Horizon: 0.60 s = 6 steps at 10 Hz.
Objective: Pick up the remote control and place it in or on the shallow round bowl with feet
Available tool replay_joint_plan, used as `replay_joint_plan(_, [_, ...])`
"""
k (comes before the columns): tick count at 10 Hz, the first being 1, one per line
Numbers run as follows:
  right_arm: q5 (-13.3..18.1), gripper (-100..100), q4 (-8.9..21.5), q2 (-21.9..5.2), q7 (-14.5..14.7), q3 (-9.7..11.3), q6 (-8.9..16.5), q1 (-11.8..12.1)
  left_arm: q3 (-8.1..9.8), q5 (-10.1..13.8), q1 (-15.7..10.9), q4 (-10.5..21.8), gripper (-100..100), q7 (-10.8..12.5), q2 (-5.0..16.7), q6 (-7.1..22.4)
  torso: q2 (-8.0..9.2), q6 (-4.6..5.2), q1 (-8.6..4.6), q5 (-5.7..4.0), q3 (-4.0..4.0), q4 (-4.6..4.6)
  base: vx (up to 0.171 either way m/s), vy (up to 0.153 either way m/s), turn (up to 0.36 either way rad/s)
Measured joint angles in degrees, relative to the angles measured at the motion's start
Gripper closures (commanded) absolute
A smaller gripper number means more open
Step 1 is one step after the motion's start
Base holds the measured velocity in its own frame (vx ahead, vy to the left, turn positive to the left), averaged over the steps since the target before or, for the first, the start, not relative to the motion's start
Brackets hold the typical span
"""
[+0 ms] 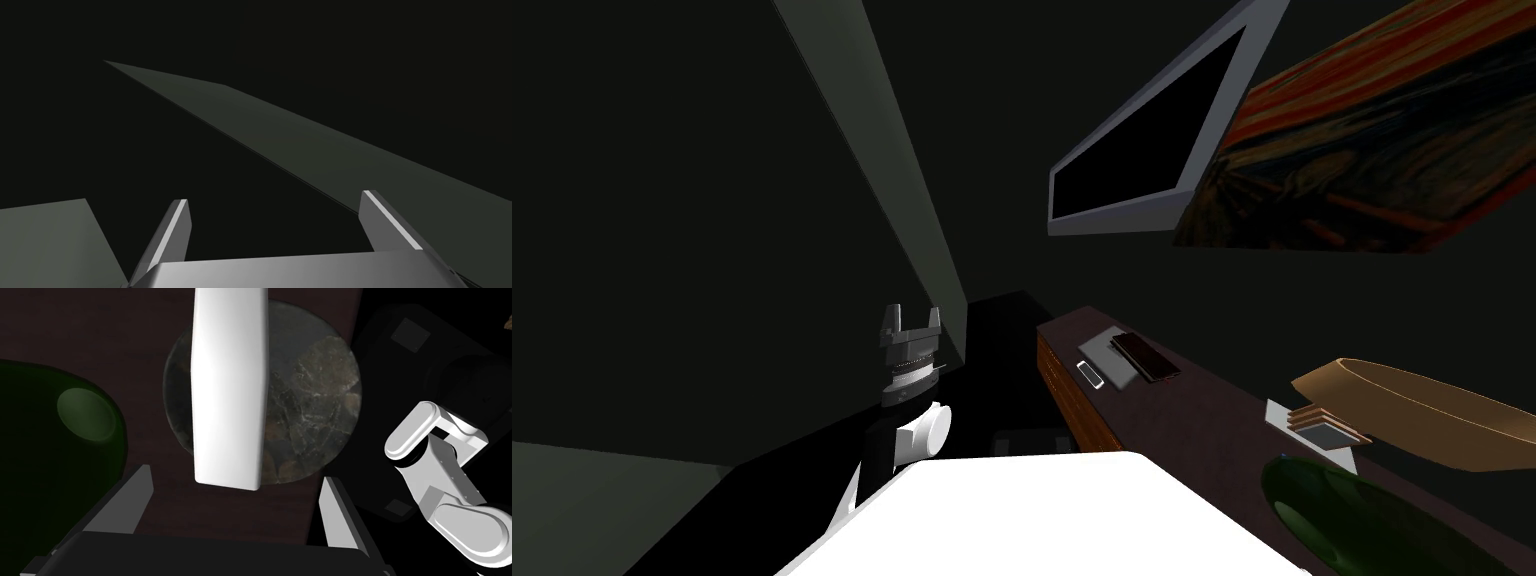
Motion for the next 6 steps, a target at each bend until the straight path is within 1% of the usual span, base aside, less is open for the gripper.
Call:
replay_joint_plan(2, [-0.9,-100,-1.4,-2.6,-0.2,-1.9,-0.9,1.6,0.0,0.0,0.0,0.0,0,0.0,0.0,0.0,0.0,0.01,0.01,0.0,0.0,0.0,-0.017,0.022,-0.081])
replay_joint_plan(3, [-1.3,-100,-2.8,-4.1,-0.5,-2.6,-0.9,2.6,0.0,0.0,0.0,0.0,0,0.0,0.0,0.0,0.0,0.0,0.01,0.0,0.0,0.0,-0.008,0.01,-0.013])
replay_joint_plan(4, [-1.3,0,-2.9,-4.3,-0.7,-2.7,-0.8,2.7,0.0,0.0,0.0,0.0,0,0.0,0.0,0.0,-0.02,0.0,-0.04,-0.02,-0.01,0.0,0.0,0.0,0.0])
replay_joint_plan(6, [-1.3,0,-2.9,-4.3,-0.6,-2.7,-0.8,2.7,0.0,0.0,0.0,0.0,0,0.0,0.0,0.0,-0.05,0.0,-0.09,-0.03,-0.03,-0.01,0.0,0.0,0.0])
